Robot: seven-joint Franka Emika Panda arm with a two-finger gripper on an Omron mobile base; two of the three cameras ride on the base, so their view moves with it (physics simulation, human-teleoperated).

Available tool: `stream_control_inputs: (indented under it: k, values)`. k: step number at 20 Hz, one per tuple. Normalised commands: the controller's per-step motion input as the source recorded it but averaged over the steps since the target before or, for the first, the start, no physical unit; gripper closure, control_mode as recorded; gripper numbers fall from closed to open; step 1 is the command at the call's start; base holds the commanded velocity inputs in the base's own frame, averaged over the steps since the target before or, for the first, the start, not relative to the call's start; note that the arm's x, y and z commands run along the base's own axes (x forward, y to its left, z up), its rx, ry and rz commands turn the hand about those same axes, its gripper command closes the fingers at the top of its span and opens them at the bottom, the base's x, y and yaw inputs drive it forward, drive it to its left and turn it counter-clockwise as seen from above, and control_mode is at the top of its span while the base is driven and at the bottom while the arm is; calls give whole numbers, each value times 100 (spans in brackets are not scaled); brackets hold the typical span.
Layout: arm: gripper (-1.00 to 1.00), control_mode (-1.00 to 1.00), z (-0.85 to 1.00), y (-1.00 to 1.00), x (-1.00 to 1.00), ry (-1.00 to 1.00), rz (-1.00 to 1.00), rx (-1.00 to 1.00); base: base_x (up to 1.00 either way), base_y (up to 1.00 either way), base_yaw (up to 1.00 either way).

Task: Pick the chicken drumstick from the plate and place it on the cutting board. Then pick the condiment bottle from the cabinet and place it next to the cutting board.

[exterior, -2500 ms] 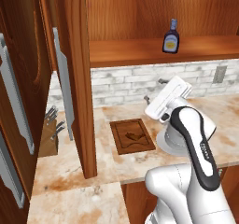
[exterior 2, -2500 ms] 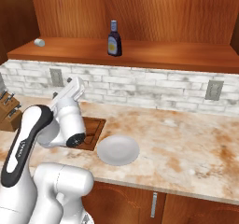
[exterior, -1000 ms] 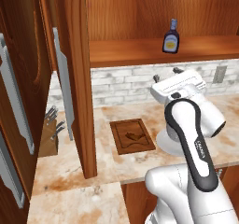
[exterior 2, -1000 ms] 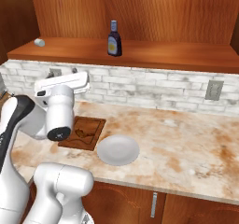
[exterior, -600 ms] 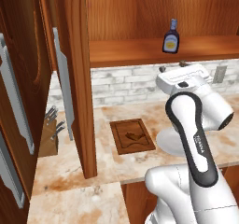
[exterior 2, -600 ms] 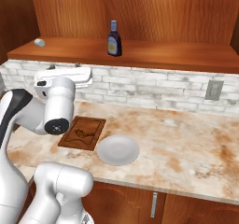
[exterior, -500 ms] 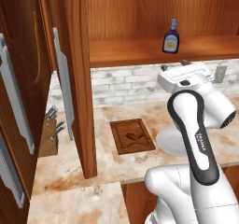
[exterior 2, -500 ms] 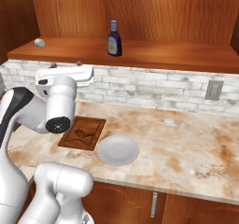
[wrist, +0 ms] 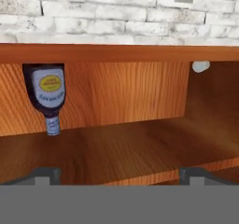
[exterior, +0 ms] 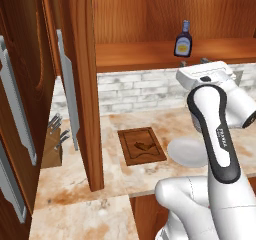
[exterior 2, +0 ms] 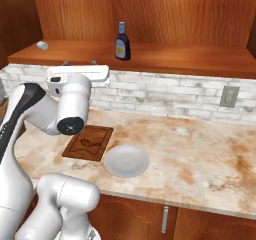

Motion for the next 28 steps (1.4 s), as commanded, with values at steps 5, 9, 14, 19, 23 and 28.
stream_control_inputs:
  k: [5,9,14,19,23,28]
  values:
    - [-100,-100,33,-11,0,10,-2,8,0,0,0]
    - [-100,-100,34,-11,0,10,-3,8,0,0,0]
    - [-100,-100,32,-9,0,10,-3,7,0,0,0]
    - [-100,-100,30,-8,0,10,-4,6,0,0,0]
    - [-100,-100,32,-8,0,11,-4,6,0,0,0]
    - [-100,-100,33,-4,0,10,-4,6,0,0,0]
